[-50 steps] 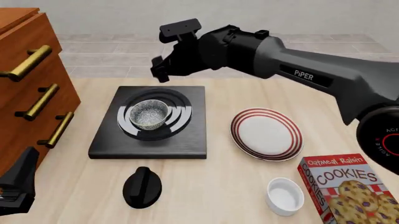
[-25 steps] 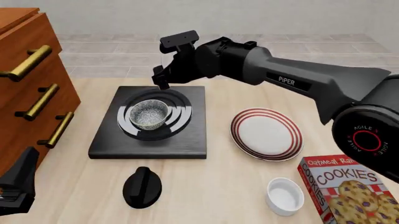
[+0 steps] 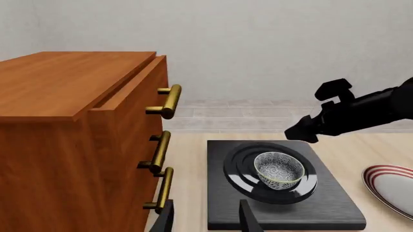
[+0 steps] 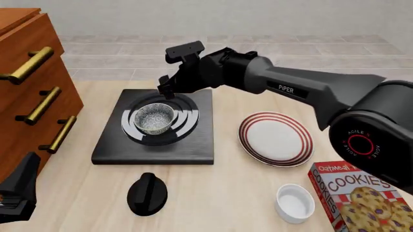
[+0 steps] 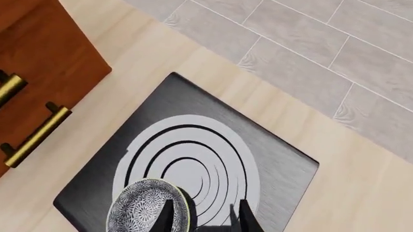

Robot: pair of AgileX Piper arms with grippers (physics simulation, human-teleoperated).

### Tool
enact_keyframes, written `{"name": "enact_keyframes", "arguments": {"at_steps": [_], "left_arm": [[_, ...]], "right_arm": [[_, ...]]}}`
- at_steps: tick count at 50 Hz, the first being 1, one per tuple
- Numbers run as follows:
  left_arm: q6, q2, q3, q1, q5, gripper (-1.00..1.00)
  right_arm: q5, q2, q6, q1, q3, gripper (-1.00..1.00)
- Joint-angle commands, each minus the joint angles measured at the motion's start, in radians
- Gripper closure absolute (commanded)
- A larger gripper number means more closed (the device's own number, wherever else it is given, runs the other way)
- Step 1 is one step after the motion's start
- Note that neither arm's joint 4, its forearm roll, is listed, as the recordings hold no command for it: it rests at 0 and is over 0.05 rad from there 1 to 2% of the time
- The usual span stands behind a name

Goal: Pick the akita bowl on the stove and place it on the plate.

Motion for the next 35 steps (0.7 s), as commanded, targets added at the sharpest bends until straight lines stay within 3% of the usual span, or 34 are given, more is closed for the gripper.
{"name": "enact_keyframes", "arguments": {"at_steps": [1, 35], "left_arm": [[0.000, 0.000, 0.000, 0.000, 0.000, -1.00], [0.000, 0.000, 0.000, 0.000, 0.000, -1.00]], "right_arm": [[0.001, 0.027, 0.005, -0.006, -0.017, -1.00], [-0.003, 0.084, 0.031, 0.013, -0.006, -1.00]]}}
